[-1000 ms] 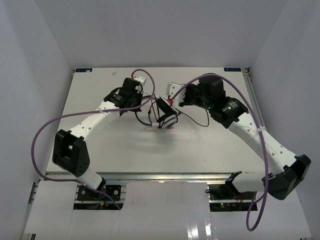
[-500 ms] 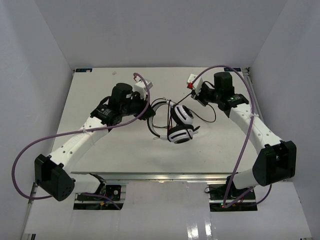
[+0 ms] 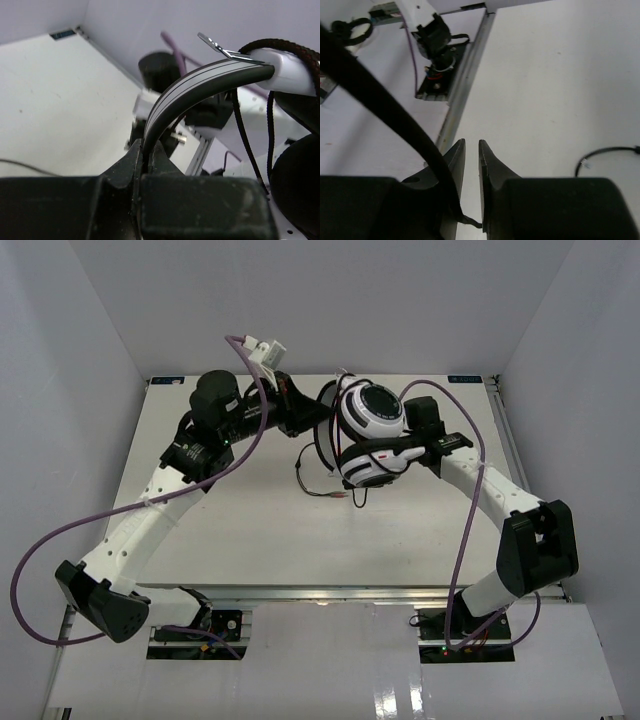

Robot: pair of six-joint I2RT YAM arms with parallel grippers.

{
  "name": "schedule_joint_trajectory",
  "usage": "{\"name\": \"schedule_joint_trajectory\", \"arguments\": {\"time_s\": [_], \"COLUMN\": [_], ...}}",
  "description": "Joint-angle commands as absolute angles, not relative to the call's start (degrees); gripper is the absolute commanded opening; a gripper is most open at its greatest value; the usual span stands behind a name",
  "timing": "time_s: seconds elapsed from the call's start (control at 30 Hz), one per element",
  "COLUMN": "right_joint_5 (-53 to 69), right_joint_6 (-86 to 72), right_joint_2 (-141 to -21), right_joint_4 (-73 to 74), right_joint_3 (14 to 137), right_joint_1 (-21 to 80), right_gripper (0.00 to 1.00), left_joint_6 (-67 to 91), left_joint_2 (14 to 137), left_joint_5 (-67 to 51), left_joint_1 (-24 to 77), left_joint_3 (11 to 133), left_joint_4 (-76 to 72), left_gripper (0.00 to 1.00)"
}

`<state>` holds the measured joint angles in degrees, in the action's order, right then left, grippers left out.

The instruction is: Wrap the headphones

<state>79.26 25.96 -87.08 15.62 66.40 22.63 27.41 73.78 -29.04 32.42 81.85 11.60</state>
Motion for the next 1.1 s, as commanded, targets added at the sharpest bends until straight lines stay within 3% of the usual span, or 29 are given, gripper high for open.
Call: {"name": "schedule_joint_trajectory", "arguments": {"time_s": [0.0,0.17,0.3,0.43,0.6,0.83,1.07], "right_joint_5": [84.96,81.0,79.14,76.54,71.48,58.15,28.68], "right_joint_6": [23.8,15.29,2.13,-1.41,-2.09,9.09,30.17], "right_joint_2": [-85.16,-81.05,-76.41,-73.47,-72.05,-70.59,-65.21], "right_joint_4": [13.73,1.79,-15.58,-19.6,-19.58,-5.31,18.46], "right_joint_3": [66.03,60.94,53.34,49.65,47.39,51.02,64.13], "right_joint_1": [28.74,33.83,33.93,33.93,33.93,33.93,37.07], "right_gripper": [0.25,0.25,0.26,0.27,0.19,0.08,0.08], "left_joint_6": [32.5,31.49,31.53,31.46,31.19,21.34,7.85], "left_joint_2": [74.09,75.54,73.3,69.52,68.24,73.26,81.25], "left_joint_5": [-16.89,-1.24,12.9,20.69,27.71,33.91,33.45], "left_joint_1": [32.34,32.34,32.16,31.64,30.18,28.06,24.21], "left_joint_3": [93.1,100.82,98.29,92.71,88.54,88.85,82.19], "left_joint_4": [12.46,21.39,20.9,14.93,10.38,9.73,12.6], "left_gripper": [0.0,0.0,0.0,0.0,0.0,0.0,0.0]}}
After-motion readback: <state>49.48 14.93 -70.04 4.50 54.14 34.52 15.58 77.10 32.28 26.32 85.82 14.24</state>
